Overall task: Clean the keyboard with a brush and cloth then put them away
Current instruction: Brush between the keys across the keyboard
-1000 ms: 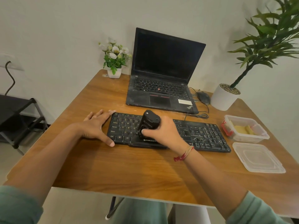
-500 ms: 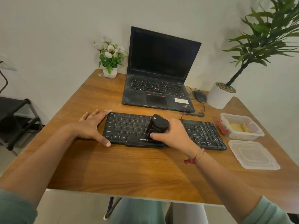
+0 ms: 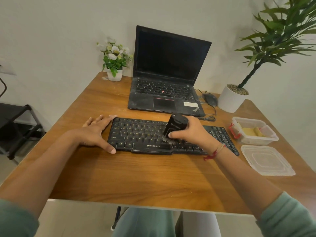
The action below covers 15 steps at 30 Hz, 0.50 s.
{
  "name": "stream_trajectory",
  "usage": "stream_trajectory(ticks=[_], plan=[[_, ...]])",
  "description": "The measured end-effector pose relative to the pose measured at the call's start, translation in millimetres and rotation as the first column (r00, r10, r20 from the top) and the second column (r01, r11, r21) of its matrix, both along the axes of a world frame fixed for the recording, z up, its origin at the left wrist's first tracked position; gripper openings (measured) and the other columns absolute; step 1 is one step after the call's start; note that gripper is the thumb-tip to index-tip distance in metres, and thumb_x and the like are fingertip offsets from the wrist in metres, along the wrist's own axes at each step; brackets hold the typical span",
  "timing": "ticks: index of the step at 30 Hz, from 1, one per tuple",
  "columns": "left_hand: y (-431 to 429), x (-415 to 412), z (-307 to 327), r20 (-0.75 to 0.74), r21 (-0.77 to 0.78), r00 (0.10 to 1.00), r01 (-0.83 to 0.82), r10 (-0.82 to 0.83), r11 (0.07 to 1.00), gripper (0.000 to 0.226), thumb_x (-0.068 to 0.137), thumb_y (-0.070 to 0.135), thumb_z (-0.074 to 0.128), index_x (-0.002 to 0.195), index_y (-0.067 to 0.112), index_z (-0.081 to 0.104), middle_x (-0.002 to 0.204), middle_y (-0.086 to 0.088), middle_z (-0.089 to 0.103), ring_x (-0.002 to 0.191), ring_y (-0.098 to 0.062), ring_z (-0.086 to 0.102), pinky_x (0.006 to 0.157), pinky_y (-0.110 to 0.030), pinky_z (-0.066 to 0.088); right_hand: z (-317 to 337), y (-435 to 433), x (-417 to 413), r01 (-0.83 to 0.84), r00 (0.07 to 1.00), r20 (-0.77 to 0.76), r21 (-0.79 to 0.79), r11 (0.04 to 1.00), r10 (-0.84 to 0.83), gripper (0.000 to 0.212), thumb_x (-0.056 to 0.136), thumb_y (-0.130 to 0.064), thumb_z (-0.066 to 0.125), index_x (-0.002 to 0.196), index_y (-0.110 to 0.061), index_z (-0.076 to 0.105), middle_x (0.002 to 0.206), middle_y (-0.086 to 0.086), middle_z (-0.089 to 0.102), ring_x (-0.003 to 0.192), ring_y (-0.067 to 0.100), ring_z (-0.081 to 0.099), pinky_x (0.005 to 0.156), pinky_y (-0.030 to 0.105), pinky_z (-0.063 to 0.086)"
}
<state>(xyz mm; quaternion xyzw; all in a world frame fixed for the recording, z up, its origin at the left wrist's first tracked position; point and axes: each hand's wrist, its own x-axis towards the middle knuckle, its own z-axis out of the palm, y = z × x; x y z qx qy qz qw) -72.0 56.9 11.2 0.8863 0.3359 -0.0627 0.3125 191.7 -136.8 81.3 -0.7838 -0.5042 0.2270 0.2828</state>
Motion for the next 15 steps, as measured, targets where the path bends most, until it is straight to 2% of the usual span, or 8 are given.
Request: stream_trajectory(ticks=[3,5,7,10,12,15], plan=[[-1,1,1,-0.007,-0.002,1.000,-0.008,0.008,1.000,0.147,0.024,0.084,0.064,0.143,0.044,-0.012,0.158,0.002,-0.005,0.141,-0.011,-0.019,0.112,-0.038,-0.020,-1,5,8,0.123,0.992,0.004,0.077,0.989,-0.123,0.025,0.068,-0.018,0.080,0.080,-0.021,0.059,0.087,0.004,0.069,0.079,0.019,0.066,0.064,0.031,0.056],[0,1,1,-0.010,-0.001,1.000,-0.004,0.004,1.000,0.149,0.021,0.088,0.062,0.143,0.045,-0.013,0.158,0.001,-0.006,0.141,-0.011,-0.019,0.112,-0.039,-0.019,-8,4,-5,0.020,1.000,-0.002,0.032,0.999,-0.020,0.024,0.067,-0.019,0.080,0.082,-0.015,0.061,0.083,0.004,0.069,0.074,0.017,0.065,0.060,0.029,0.054],[1,1,-1,-0.008,-0.001,1.000,0.000,0.000,1.000,0.149,0.020,0.089,0.061,0.143,0.046,-0.012,0.158,0.002,-0.005,0.141,-0.010,-0.018,0.112,-0.039,-0.019,-11,2,-13,-0.065,0.998,0.006,0.004,0.998,0.064,0.024,0.067,-0.019,0.081,0.081,-0.012,0.063,0.080,0.005,0.069,0.073,0.017,0.065,0.064,0.033,0.054],[2,1,-2,0.002,0.006,1.000,-0.001,0.001,1.000,0.148,0.021,0.088,0.063,0.143,0.047,-0.011,0.158,0.004,-0.002,0.141,-0.010,-0.017,0.112,-0.039,-0.019,-3,7,2,0.059,0.998,0.035,0.042,0.997,-0.061,0.024,0.068,-0.020,0.080,0.084,-0.016,0.062,0.084,0.004,0.069,0.075,0.016,0.065,0.066,0.032,0.055],[2,1,-2,0.009,0.004,1.000,-0.007,0.007,1.000,0.148,0.021,0.087,0.064,0.143,0.047,-0.010,0.158,0.002,-0.001,0.142,-0.010,-0.017,0.112,-0.038,-0.019,-3,8,7,0.137,0.986,0.081,0.078,0.988,-0.143,0.026,0.069,-0.022,0.079,0.086,-0.011,0.063,0.082,0.004,0.068,0.070,0.013,0.063,0.061,0.029,0.053],[1,1,-2,0.010,-0.004,1.000,-0.012,0.012,1.000,0.148,0.022,0.087,0.064,0.143,0.047,-0.010,0.158,0.000,-0.002,0.141,-0.010,-0.018,0.112,-0.038,-0.020,-13,1,-14,-0.030,0.996,0.085,0.015,0.999,0.029,0.028,0.067,-0.024,0.079,0.082,-0.007,0.063,0.075,0.002,0.066,0.067,0.014,0.061,0.059,0.029,0.052]])
